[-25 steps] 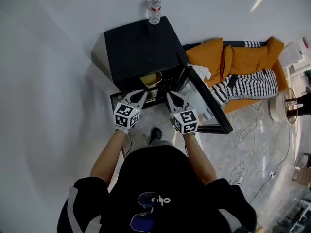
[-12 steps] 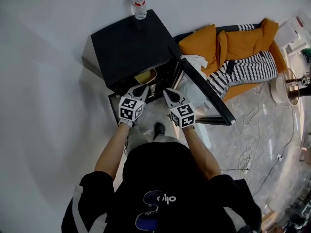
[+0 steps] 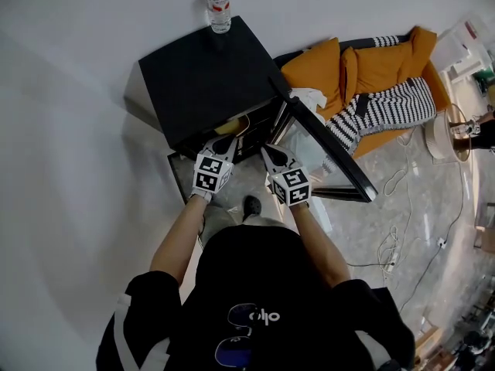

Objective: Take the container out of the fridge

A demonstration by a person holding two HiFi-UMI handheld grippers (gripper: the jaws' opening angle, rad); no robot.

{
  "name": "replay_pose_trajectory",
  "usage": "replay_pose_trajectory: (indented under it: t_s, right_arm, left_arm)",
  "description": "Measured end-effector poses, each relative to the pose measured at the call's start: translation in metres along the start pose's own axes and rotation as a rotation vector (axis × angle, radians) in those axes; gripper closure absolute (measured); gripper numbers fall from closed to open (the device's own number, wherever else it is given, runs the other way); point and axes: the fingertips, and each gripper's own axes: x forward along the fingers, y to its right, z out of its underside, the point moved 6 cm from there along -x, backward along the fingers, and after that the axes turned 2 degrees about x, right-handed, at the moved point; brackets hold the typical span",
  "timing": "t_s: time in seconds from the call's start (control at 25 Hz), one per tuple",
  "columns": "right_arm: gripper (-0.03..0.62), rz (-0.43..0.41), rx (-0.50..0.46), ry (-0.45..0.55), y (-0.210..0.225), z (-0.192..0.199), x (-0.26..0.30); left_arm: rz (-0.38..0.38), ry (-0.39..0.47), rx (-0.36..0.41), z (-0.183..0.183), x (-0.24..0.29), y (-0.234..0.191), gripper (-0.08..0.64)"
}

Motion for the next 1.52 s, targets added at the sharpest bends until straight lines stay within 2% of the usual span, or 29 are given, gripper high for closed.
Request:
replay_pose_trajectory:
  t_s: [0.2, 0.28, 0.32, 0.68, 0.88, 0.96, 1.04, 1.16, 1.52]
  right_arm:
    - [0.584, 0.018, 0.021, -0.015, 0.001, 0.006, 0.005]
    - [0.584, 0.027, 0.030, -0.017, 0.002, 0.007, 0.005]
    - [0.584, 0.032, 0.033, -0.016, 0.004, 0.008, 0.005]
    - [0.584, 0.068, 0.071, -0.013, 0.011, 0.008, 0.002]
    - [0.584, 0.074, 0.076, -0.008, 0.014, 0.008, 0.004]
    - [0.584, 0.075, 0.078, -0.008, 0.014, 0.007, 0.005]
    - [0.584, 0.076, 0.078, -0.010, 0.013, 0.005, 0.006]
    - [0.584, 0.076, 0.078, -0.002, 0.014, 0.005, 0.007]
    - [0.584, 0.070, 0.075, -0.001, 0.013, 0.005, 0.002]
  left_arm:
    - [0.032, -0.025, 0.047, 0.001, 0.014, 0.000, 0.560]
    - [0.056, -0.051, 0.052, 0.004, 0.021, -0.001, 0.476]
    - [0.063, -0.063, 0.055, 0.006, 0.024, -0.001, 0.471]
    - [0.071, -0.165, 0.142, 0.005, 0.041, 0.001, 0.471]
    - [0.066, -0.239, 0.155, 0.007, 0.044, 0.003, 0.472]
    - [0.059, -0.253, 0.153, 0.007, 0.046, 0.001, 0.499]
    - [0.053, -0.258, 0.143, 0.007, 0.047, 0.000, 0.523]
    - [0.058, -0.251, 0.122, 0.007, 0.045, -0.001, 0.526]
    - [0.063, -0.217, 0.121, 0.010, 0.033, 0.006, 0.537]
